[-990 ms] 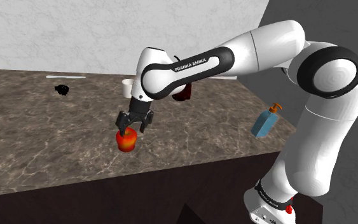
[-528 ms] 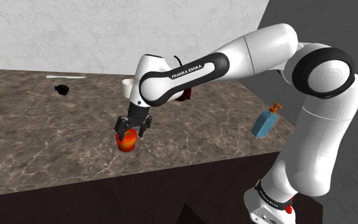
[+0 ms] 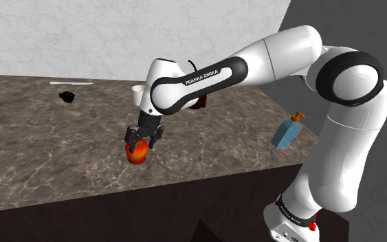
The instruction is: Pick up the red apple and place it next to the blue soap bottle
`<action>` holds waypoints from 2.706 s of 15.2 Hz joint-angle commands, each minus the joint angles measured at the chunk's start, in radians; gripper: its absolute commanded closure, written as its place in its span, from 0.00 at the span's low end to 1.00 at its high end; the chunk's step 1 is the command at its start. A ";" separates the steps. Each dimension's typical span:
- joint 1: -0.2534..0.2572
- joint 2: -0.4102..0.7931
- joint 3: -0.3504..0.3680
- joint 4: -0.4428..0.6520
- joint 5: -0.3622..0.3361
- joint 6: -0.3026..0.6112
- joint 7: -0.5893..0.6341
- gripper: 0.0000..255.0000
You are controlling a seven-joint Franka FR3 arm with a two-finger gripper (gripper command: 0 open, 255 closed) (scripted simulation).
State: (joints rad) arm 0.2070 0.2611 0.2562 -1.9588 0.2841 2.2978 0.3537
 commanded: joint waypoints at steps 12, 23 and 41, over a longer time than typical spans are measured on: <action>-0.003 -0.037 -0.001 0.032 -0.004 -0.069 0.017 1.00; -0.008 -0.092 -0.003 0.112 -0.012 -0.200 0.048 1.00; -0.013 -0.128 -0.006 0.306 -0.027 -0.424 0.104 1.00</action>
State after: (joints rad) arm 0.1932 0.1347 0.2500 -1.6680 0.2579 1.8899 0.4521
